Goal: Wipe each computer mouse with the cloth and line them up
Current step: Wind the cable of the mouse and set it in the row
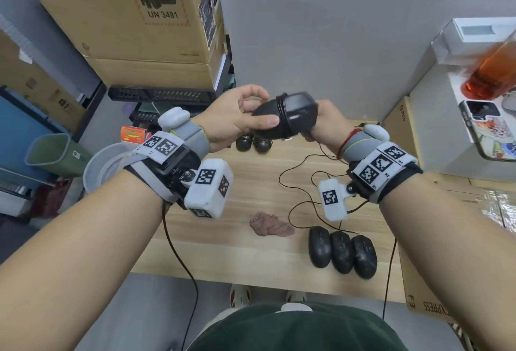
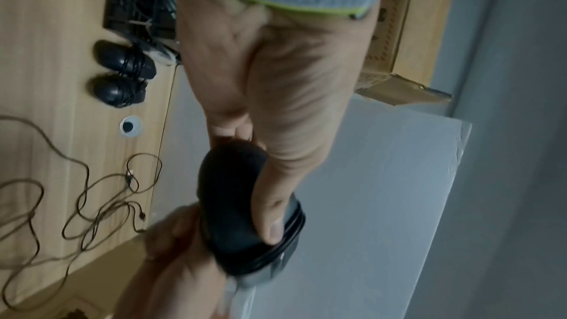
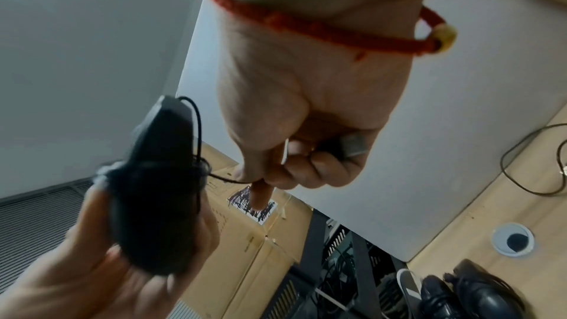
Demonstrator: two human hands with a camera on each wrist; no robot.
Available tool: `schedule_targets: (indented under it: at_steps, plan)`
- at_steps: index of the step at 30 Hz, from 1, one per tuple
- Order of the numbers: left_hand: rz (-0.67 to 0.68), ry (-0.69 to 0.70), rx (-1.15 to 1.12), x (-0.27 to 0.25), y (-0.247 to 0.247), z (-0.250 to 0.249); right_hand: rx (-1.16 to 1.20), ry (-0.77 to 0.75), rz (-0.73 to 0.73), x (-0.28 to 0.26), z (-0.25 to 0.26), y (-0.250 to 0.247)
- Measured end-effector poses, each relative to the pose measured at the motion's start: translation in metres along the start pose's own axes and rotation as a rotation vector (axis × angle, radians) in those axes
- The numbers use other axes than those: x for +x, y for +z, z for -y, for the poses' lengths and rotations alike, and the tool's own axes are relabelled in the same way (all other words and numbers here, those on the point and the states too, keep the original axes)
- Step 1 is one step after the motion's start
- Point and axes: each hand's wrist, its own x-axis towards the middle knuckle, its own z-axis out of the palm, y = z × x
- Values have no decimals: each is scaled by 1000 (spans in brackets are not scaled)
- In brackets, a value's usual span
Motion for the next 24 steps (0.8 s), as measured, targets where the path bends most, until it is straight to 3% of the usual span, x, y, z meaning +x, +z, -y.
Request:
schedule_targets:
  at_steps: [3,8,13,17,24]
  plan:
    - [-204,38,-76,8,-2,4,79,21,48,-1,-11,12]
    - [-406,0,74,20,-11,26,-28,51,82,-3,-8,26]
    - [-341,-135,143,22,-12,42,-192,42,19,2,-5,29]
    - [-354,-213,19,19,-9,44,-133,29,-23,7,-9,30]
    - [-229,-275,-169,13,-5,45,-145,-40,-3,4,-14,35]
